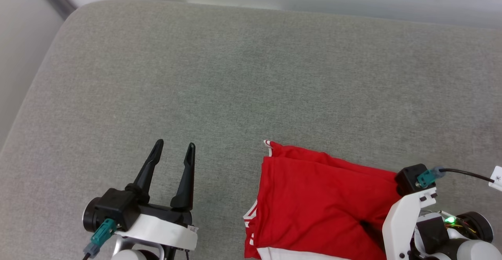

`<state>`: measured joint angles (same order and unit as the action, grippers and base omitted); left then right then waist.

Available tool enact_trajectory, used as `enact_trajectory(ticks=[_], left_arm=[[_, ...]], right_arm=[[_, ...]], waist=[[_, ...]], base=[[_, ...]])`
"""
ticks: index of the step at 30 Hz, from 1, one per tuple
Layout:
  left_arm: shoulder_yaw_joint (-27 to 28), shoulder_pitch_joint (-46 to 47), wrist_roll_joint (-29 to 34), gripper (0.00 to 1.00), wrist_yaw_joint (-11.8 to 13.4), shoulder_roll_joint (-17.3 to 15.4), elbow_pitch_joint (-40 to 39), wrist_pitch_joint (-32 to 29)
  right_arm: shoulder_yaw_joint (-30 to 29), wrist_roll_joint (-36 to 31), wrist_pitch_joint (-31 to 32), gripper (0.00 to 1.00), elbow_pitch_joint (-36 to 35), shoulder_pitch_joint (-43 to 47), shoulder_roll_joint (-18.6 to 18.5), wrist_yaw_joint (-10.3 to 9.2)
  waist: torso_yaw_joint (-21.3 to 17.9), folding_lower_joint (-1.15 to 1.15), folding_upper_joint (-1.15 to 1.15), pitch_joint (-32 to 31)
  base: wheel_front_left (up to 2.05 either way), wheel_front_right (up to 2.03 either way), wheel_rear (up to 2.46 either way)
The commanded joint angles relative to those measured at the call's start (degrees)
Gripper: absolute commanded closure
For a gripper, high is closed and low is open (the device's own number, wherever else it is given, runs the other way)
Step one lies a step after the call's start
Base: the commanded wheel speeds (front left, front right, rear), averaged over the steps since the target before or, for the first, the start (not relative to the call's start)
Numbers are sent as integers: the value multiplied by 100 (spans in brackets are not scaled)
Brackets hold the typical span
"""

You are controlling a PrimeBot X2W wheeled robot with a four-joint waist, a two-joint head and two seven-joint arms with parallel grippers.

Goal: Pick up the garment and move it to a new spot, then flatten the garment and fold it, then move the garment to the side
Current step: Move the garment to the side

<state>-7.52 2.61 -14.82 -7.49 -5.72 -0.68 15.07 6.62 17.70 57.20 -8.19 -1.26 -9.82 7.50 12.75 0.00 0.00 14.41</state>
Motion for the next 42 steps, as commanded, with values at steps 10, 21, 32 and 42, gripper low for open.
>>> enact_trajectory(ticks=[10, 21, 32, 42], left_arm=[[-130, 114, -55, 0, 4, -1, 41, 12], [-361, -74, -30, 0, 4, 8, 44, 12], [-1144, 439, 30, 0, 3, 15, 41, 13], [-1513, 1039, 225, 0, 3, -439, 28, 12]], right_arm=[[483, -291, -356, 100, 902, -117, -137, -2], [1857, -1115, -807, 100, 770, -1116, -1549, -8], [3049, -1066, -888, 100, 377, -2793, -3382, -4], [2816, -1036, -2008, 100, 1448, -3680, -4051, -6]], waist=[[189, 0, 0, 109], [-777, 0, 0, -82], [-2535, 0, 0, 530], [-3278, 0, 0, 1428]], base=[[0, 0, 0], [0, 0, 0], [0, 0, 0], [0, 0, 0]])
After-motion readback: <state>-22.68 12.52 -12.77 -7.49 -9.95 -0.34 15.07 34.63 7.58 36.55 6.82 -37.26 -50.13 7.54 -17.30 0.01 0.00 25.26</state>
